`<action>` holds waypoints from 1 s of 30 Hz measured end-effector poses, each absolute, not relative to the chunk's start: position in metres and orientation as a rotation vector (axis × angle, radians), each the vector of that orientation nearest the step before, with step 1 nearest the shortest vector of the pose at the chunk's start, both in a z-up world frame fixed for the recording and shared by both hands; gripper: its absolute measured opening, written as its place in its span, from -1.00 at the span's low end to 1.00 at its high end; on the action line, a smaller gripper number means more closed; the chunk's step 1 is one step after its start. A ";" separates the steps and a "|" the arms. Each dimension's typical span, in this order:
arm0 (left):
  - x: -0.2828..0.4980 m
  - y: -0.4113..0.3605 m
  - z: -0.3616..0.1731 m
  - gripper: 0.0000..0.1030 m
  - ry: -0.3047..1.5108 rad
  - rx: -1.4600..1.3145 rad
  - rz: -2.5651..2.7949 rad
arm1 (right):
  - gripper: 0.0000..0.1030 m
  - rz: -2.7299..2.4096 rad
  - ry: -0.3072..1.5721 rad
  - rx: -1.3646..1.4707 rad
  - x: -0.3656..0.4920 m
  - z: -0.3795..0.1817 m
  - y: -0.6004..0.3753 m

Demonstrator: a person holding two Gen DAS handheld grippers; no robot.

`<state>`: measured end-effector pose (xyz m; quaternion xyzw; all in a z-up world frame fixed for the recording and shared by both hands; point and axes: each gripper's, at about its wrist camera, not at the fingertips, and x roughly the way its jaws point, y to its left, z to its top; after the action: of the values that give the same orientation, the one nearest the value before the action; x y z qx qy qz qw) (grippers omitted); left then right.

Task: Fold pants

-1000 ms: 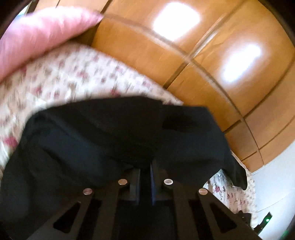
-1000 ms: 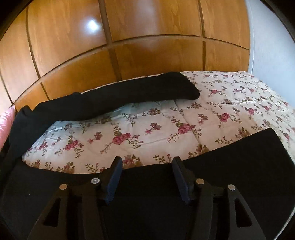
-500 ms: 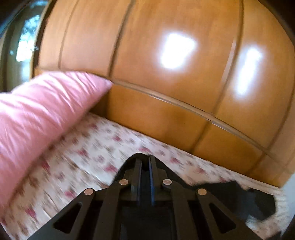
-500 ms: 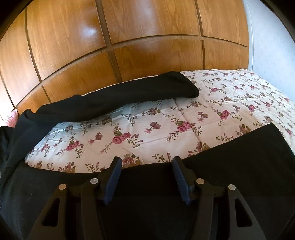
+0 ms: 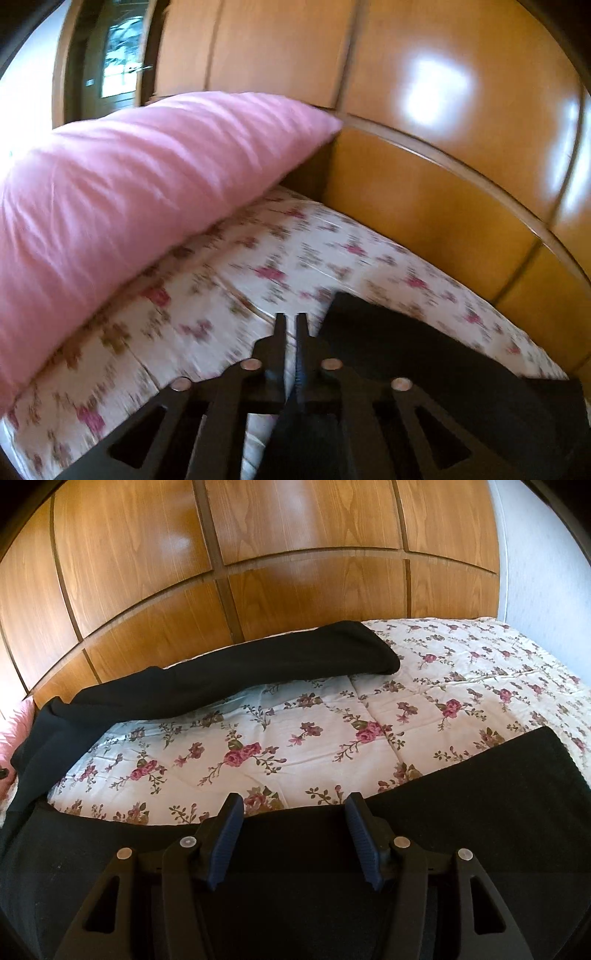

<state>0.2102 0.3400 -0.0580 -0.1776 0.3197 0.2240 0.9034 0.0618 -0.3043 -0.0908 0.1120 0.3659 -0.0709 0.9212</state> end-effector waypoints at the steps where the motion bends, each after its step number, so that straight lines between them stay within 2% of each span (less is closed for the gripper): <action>1: 0.205 0.326 -0.053 -0.62 0.653 -0.383 0.438 | 0.16 -0.143 0.752 0.232 0.062 -0.091 -0.305; 4: 0.194 0.289 -0.046 -0.36 0.619 -0.421 0.357 | 0.17 -0.144 0.764 0.230 0.064 -0.090 -0.304; 8: 0.211 0.247 -0.068 -0.36 0.704 -0.360 0.263 | 0.22 -0.099 0.793 0.262 0.071 -0.080 -0.310; 10: 0.216 0.247 -0.086 -0.36 0.732 -0.332 0.300 | 0.22 -0.053 0.765 0.326 0.075 -0.069 -0.324; 12: 0.222 0.263 -0.105 -0.36 0.801 -0.423 0.304 | 0.22 -0.053 0.754 0.374 0.087 -0.060 -0.343; 14: 0.215 0.272 -0.105 -0.36 0.756 -0.494 0.293 | 0.22 -0.058 0.769 0.453 0.106 -0.060 -0.366; 20: 0.213 0.256 -0.102 -0.19 0.741 -0.407 0.339 | 0.23 -0.105 0.760 0.854 0.164 -0.095 -0.434; 22: 0.217 0.255 -0.104 -0.13 0.742 -0.399 0.333 | 0.09 -0.110 0.747 0.966 0.180 -0.109 -0.446; 24: 0.220 0.255 -0.107 -0.08 0.743 -0.408 0.318 | -0.58 -0.102 0.724 1.031 0.192 -0.116 -0.451; 25: 0.217 0.257 -0.107 -0.07 0.741 -0.415 0.313 | -0.73 -0.092 0.718 1.043 0.197 -0.116 -0.451; 26: 0.220 0.259 -0.108 -0.06 0.739 -0.420 0.307 | -0.84 -0.088 0.710 1.049 0.198 -0.115 -0.453; 30: 0.214 0.262 -0.107 -0.04 0.725 -0.436 0.294 | -0.87 -0.014 0.563 1.088 0.183 -0.081 -0.455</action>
<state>0.2138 0.2619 -0.1065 -0.2109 0.3505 0.1420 0.9014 0.1830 -0.4553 -0.0813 0.5106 0.2640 -0.0067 0.8183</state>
